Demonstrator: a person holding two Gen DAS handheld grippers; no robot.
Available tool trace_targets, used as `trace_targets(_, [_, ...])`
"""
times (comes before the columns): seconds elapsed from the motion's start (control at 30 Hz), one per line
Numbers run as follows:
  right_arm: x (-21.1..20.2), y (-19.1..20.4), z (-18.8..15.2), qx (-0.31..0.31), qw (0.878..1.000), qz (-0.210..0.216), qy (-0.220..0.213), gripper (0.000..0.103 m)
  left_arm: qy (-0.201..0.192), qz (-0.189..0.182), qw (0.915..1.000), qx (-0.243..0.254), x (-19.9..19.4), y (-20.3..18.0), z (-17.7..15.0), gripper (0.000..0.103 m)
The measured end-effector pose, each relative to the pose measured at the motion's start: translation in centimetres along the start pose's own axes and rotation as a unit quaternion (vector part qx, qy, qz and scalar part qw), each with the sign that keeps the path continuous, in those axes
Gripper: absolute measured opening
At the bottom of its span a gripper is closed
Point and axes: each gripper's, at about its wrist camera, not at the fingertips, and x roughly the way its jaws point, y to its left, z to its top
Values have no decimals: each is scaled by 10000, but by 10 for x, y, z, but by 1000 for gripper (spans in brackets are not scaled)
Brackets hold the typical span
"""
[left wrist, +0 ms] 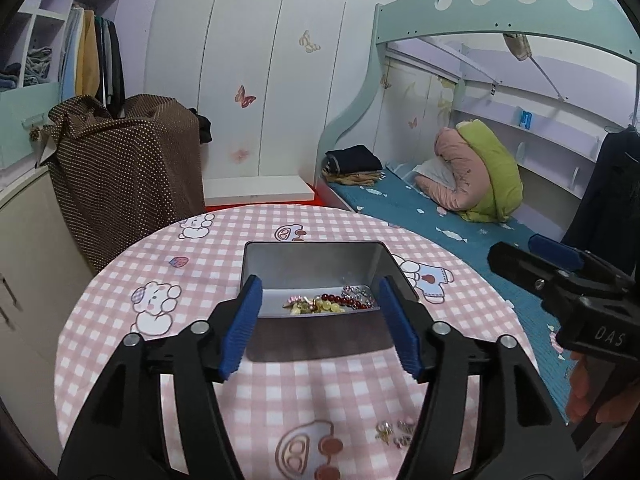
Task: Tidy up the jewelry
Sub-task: 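Move both grippers back toward the pink bunny charm and pearl earrings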
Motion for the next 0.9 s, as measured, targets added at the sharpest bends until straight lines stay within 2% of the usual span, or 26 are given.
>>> trace_targets(0.17, [-19,3,-5,-1,10000,-54,-53,95,-86,21,10000,-8,-25,-2,-9,75])
trace_targets(0.47, [-35,5,-22,36,9996,-262,127,95,-31,82,9999,-57,-50,1,-25,84])
trace_targets(0.6, [-34,7,-34,63,9991,-294,309,95,6,126,9999,-102,-57,5,-33,88])
trace_targets(0.9, [-20,19,-66,-91,9963,-178,839,95,194,194,9994,-225,-62,16,-52,89])
